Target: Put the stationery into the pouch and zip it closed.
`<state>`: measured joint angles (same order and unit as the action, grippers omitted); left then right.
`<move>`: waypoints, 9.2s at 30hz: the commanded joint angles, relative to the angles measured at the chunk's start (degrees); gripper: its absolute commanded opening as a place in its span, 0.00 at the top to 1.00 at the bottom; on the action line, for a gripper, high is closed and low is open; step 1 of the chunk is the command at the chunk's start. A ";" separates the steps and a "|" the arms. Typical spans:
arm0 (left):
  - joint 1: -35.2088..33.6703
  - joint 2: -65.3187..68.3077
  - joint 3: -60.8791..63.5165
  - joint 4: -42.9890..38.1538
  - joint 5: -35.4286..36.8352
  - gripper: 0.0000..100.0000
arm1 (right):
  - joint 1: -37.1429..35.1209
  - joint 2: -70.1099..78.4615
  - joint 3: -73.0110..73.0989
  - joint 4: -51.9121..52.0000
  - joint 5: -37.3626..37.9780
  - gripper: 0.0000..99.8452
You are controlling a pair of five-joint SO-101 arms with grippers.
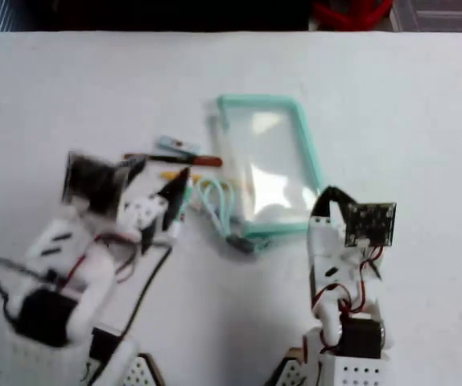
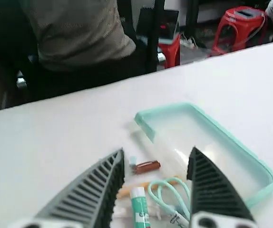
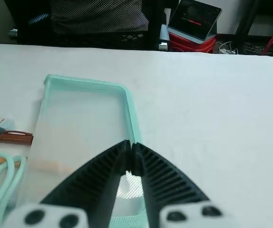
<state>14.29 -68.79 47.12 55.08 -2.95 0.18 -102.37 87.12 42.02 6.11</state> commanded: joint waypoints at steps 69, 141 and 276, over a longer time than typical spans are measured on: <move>18.86 48.13 15.12 -39.03 -16.62 0.92 | 6.11 -0.75 3.43 -7.87 -0.44 0.98; 18.24 23.60 21.10 -41.49 -17.49 0.97 | -20.70 0.04 -5.89 14.99 3.52 0.81; 17.54 4.70 18.64 -14.33 -23.21 0.92 | -16.48 21.41 -15.30 14.73 11.69 0.98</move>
<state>30.02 -59.74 67.87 37.32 -23.52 -21.80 -74.68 71.91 53.01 16.57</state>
